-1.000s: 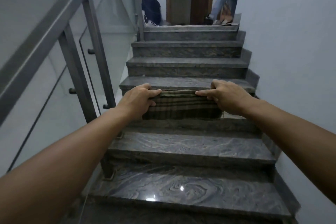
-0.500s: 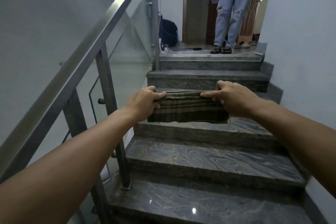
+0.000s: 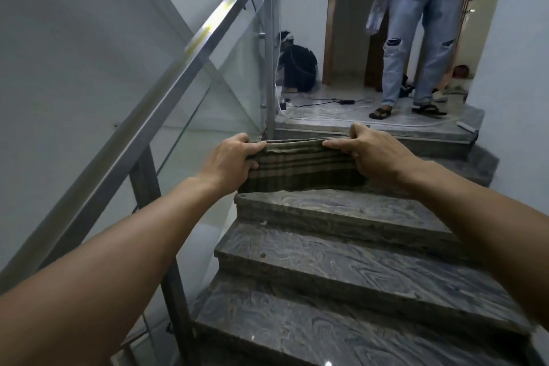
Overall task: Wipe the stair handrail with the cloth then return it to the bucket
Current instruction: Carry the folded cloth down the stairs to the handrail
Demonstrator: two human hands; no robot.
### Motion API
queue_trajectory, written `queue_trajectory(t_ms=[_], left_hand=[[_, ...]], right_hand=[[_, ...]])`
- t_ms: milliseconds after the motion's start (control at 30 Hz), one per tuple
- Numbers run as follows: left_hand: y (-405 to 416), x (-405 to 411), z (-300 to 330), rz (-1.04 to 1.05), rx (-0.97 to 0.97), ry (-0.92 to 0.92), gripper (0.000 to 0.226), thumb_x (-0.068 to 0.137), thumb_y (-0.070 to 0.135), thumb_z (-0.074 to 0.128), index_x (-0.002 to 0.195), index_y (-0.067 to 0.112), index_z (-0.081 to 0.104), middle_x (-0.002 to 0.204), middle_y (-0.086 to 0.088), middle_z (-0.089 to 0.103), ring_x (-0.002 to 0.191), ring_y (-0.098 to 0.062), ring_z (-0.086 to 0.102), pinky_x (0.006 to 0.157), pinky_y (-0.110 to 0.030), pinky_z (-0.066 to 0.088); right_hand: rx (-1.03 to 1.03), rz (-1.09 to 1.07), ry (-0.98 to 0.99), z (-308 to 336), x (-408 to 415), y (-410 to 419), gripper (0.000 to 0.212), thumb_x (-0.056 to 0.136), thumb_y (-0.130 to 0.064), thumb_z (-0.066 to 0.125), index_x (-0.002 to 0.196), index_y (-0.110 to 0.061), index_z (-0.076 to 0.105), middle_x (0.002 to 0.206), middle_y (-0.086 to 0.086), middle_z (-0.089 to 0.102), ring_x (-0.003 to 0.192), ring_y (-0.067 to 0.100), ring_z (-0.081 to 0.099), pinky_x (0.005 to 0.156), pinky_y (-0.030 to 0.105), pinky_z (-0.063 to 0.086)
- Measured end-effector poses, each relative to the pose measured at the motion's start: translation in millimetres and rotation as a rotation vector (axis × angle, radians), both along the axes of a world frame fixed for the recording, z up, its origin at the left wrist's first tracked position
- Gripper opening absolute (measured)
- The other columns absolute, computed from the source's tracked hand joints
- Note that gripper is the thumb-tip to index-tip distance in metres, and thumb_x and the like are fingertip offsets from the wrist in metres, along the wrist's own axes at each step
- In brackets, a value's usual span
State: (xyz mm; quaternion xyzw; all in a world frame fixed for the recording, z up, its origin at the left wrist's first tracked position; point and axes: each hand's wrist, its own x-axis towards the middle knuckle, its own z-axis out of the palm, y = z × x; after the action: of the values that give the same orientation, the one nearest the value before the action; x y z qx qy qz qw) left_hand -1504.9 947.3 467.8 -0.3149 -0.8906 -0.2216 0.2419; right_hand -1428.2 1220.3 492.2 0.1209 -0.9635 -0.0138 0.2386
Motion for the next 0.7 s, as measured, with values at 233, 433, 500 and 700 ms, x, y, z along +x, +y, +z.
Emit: queue_trajectory(t_ms=[233, 433, 500, 700], left_hand=[[11, -101, 73, 0.057, 0.012, 0.007, 0.039, 0.090, 0.010, 0.060, 0.128, 0.017, 0.058, 0.100, -0.005, 0.056, 0.093, -0.026, 0.057, 0.084, -0.042, 0.051], [28, -193, 129, 0.063, -0.026, 0.009, 0.041, 0.089, 0.010, 0.061, 0.129, 0.020, 0.058, 0.100, -0.003, 0.056, 0.094, -0.027, 0.057, 0.085, -0.040, 0.049], [35, -217, 151, 0.072, -0.022, 0.013, 0.041, 0.089, 0.011, 0.061, 0.129, 0.020, 0.057, 0.102, -0.004, 0.057, 0.096, -0.028, 0.058, 0.089, -0.043, 0.049], [55, -285, 215, 0.108, -0.027, 0.043, 0.042, 0.090, 0.011, 0.060, 0.130, 0.022, 0.056, 0.106, -0.001, 0.058, 0.100, -0.027, 0.058, 0.090, -0.043, 0.049]], right_hand=[[-0.043, 0.036, 0.004, 67, -117, 14, 0.044, 0.096, -0.018, 0.041, 0.131, -0.043, 0.049, 0.096, 0.006, 0.039, 0.079, 0.023, 0.046, 0.068, 0.037, 0.037], [-0.046, 0.019, 0.009, 126, -205, 31, 0.043, 0.097, -0.019, 0.040, 0.132, -0.043, 0.049, 0.097, 0.007, 0.039, 0.079, 0.022, 0.046, 0.070, 0.038, 0.040], [-0.051, 0.013, 0.010, 146, -232, 36, 0.043, 0.098, -0.019, 0.040, 0.131, -0.044, 0.049, 0.097, 0.007, 0.039, 0.080, 0.022, 0.047, 0.071, 0.038, 0.040], [-0.054, 0.039, 0.063, 206, -310, 61, 0.042, 0.096, -0.018, 0.044, 0.128, -0.044, 0.054, 0.097, 0.008, 0.043, 0.082, 0.027, 0.048, 0.068, 0.039, 0.041]])
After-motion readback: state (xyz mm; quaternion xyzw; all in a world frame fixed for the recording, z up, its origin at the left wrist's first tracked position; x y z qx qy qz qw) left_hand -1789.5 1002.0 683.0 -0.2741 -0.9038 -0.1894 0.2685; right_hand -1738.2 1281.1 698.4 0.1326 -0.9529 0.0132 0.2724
